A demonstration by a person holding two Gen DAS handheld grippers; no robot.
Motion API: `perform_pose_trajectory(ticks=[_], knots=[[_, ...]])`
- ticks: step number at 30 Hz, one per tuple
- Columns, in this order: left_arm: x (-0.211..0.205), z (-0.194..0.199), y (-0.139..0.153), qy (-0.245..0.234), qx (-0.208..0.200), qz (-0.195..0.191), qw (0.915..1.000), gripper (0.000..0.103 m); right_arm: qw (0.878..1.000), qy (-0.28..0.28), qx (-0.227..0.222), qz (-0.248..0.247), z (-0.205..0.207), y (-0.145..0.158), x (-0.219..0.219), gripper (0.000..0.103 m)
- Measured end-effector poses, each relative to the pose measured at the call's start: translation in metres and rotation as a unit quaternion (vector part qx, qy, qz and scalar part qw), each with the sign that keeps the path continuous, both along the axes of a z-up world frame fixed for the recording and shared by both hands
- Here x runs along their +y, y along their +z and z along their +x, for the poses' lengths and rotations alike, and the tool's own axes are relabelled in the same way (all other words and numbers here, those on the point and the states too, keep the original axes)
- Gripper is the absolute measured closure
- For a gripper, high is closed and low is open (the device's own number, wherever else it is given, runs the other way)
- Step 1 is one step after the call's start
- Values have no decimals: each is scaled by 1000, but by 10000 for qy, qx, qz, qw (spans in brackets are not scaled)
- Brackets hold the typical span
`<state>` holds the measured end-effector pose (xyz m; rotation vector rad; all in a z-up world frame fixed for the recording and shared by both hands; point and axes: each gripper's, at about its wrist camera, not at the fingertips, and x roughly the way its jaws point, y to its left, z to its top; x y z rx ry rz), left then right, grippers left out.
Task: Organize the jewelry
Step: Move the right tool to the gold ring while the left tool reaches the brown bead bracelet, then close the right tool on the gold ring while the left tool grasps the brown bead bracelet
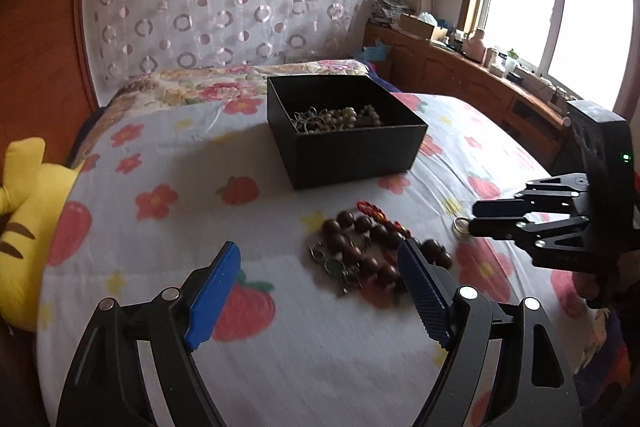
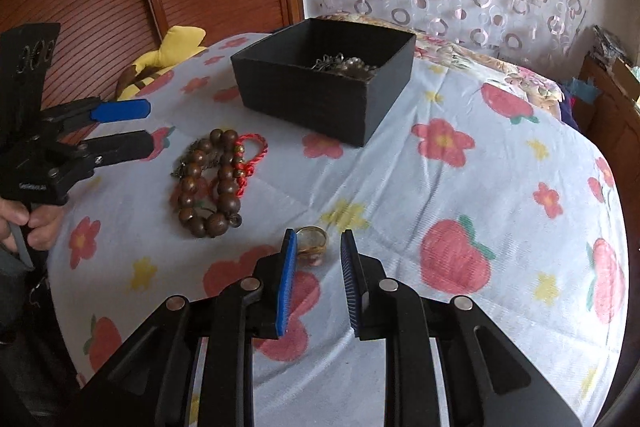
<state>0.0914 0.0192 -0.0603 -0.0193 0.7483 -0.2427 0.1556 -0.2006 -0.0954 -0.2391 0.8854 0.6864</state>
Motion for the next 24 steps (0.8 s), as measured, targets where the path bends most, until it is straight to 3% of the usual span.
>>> perform_pose_trajectory(ticks=[10,11,20,24], knots=[[2,-16,-6,4,70,-22,10000,26,9992,134,-158,-334,-9,-2,13,79],[2,-17,-7,0,80,-21,10000,26,9992,152,-157,-334,-10,-2,13,83],[-6,-13,-6,-184,158,-60,9997,26,9994,38,-290,-204,-34,3,-3,84],[-8,-1,-7,-347,334,-187,9987,54,9994,-83,-322,-126,-47,1,-13,84]])
